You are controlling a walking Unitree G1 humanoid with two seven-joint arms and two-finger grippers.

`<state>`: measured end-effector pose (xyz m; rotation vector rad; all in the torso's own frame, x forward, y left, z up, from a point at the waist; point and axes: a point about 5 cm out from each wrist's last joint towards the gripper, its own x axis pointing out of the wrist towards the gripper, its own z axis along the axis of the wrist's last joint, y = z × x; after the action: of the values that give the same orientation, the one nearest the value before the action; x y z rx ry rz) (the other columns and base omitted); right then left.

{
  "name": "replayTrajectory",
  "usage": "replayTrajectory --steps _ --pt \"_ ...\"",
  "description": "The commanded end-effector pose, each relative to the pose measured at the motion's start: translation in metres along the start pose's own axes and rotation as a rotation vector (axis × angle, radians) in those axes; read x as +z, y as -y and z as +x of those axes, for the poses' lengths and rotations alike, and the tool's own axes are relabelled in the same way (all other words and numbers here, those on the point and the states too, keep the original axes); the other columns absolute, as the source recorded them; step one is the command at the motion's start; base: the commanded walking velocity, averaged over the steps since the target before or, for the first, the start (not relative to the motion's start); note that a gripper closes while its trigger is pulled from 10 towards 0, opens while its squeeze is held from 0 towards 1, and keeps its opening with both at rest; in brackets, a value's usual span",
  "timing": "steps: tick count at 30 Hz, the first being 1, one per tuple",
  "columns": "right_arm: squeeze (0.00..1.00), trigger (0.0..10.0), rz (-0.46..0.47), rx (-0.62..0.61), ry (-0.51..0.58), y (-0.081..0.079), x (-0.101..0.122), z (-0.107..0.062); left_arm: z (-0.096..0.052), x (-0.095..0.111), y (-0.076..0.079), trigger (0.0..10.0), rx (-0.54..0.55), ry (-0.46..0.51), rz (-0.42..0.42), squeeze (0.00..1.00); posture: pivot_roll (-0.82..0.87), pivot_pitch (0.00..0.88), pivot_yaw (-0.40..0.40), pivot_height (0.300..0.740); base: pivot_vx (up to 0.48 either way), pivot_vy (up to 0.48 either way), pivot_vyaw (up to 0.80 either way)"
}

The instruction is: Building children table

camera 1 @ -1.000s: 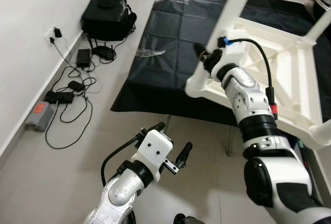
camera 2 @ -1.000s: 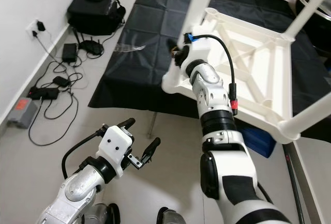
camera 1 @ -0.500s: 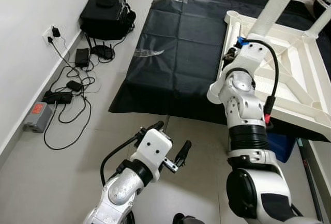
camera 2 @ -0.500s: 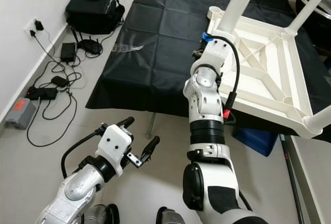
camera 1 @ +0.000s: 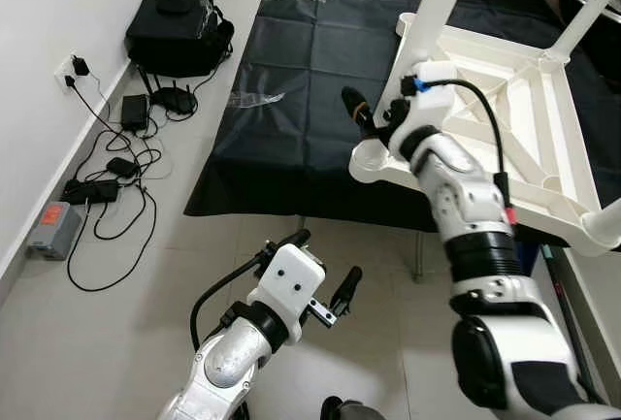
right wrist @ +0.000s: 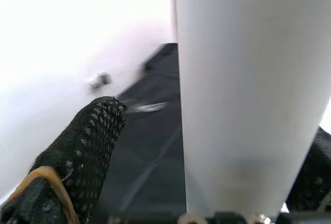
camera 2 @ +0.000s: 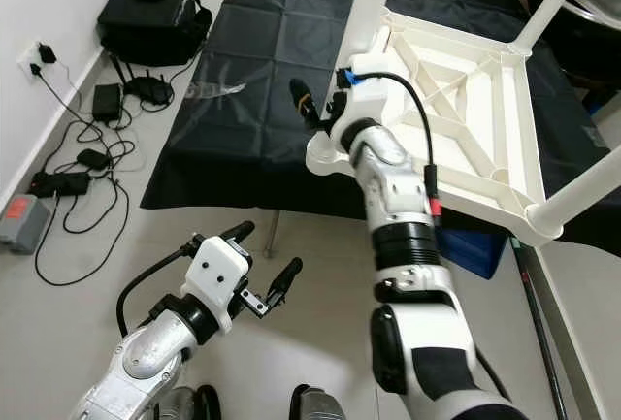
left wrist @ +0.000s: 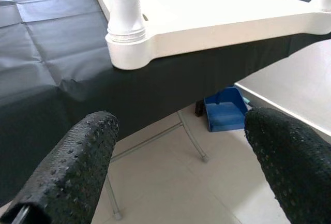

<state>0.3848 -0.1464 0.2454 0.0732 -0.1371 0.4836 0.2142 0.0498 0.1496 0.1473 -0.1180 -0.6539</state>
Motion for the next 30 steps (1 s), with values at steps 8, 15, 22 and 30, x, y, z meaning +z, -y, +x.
replayTrajectory --steps 8,15,22,30 --pt "1.0 10.0 0.055 0.376 -0.044 -0.022 -0.003 -0.004 0.0 -0.004 0.003 10.0 -0.011 -0.02 -0.008 0.0 0.11 0.154 -0.102 0.74 0.0 0.0 0.0" --pt "0.0 10.0 0.013 0.419 -0.05 -0.025 0.0 0.0 0.0 -0.004 0.003 10.0 -0.01 -0.023 -0.012 0.0 0.11 0.164 -0.103 0.74 0.0 0.0 0.0" --pt "0.0 0.0 -0.044 0.204 0.017 -0.01 0.015 0.012 0.0 -0.004 0.003 10.0 -0.008 -0.023 -0.015 0.0 0.11 0.16 -0.108 0.74 0.0 0.0 0.0" --pt "0.0 0.0 -0.038 -0.069 0.053 0.011 0.017 0.011 0.002 -0.004 0.001 10.0 -0.003 -0.021 -0.014 0.0 0.1 0.168 -0.106 0.74 0.0 0.0 0.0"
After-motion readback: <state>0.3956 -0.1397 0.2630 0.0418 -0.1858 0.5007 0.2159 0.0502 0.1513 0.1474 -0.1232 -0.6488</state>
